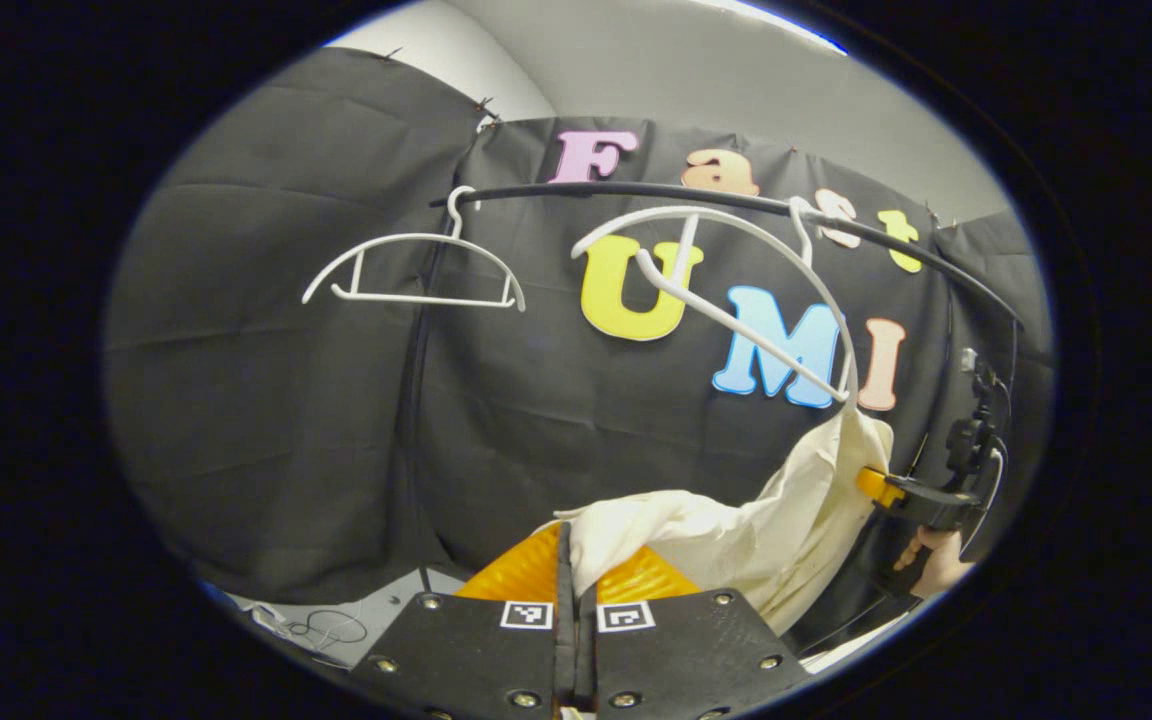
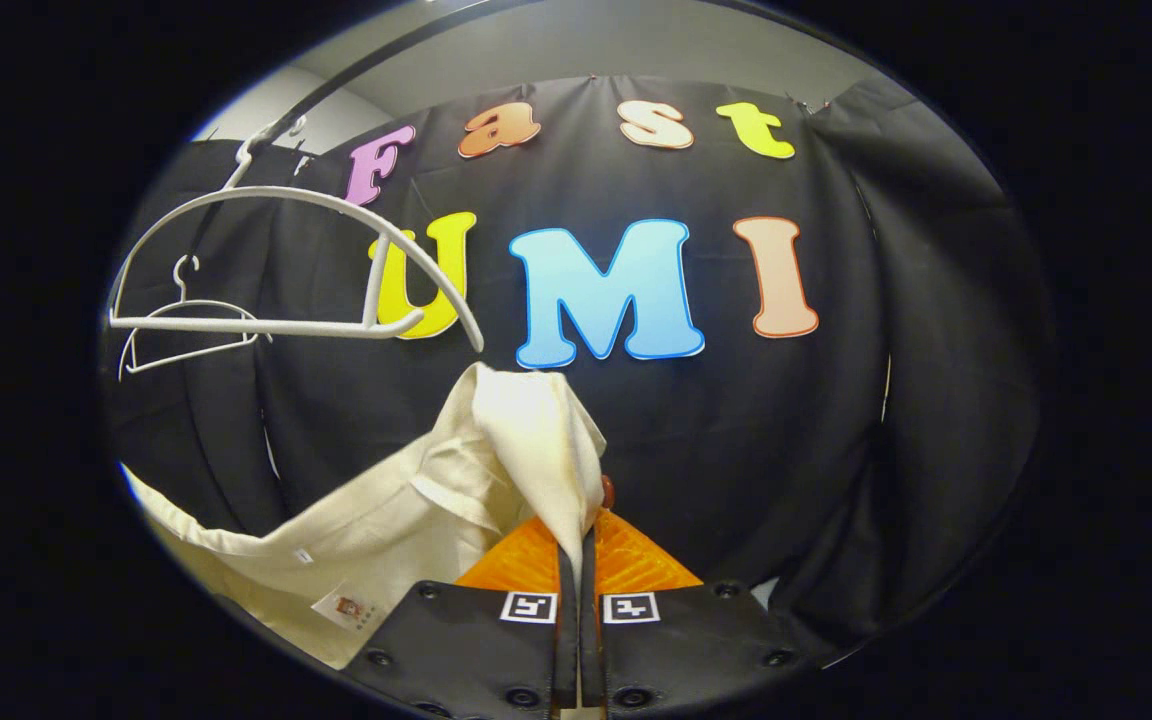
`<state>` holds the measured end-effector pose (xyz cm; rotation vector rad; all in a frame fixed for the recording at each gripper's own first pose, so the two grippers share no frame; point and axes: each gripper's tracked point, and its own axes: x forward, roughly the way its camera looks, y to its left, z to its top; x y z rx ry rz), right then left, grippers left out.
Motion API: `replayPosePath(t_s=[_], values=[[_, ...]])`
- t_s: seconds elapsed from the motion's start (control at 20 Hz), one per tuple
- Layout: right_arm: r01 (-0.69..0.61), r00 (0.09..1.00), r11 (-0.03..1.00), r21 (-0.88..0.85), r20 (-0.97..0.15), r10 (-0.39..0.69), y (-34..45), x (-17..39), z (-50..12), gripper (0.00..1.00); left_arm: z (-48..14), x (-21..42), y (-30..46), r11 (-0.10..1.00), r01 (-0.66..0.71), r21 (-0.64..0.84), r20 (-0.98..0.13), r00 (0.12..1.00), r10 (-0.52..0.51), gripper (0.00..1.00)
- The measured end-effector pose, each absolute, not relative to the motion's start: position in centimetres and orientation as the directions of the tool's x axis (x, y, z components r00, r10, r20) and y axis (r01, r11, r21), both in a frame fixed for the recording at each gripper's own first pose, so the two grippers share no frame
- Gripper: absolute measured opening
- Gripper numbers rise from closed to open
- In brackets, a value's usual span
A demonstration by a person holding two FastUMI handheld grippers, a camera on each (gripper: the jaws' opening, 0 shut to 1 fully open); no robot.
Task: Grasp the clothes on the hanger with both hands and then place them into the laundry hamper below.
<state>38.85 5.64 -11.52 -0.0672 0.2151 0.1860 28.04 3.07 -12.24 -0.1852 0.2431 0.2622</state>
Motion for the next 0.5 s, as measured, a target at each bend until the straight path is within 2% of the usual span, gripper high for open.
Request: replayPosePath(t_s=[0.25, 0.5], values=[[-0.228, 0.949, 0.971, -0.069, -0.240, 0.206, 5.6, 36.7, -12.0, 0.03, -13.2, 28.0, 2.8, 0.948, -0.295, -0.122, -0.271, 0.929, 0.254, 0.00], [-0.204, 0.959, 0.975, -0.085, -0.215, 0.182, 6.2, 29.9, -9.6, 0.03, -11.4, 27.5, 3.1, 0.970, -0.197, -0.140, -0.249, 0.955, 0.158, 0.01]])
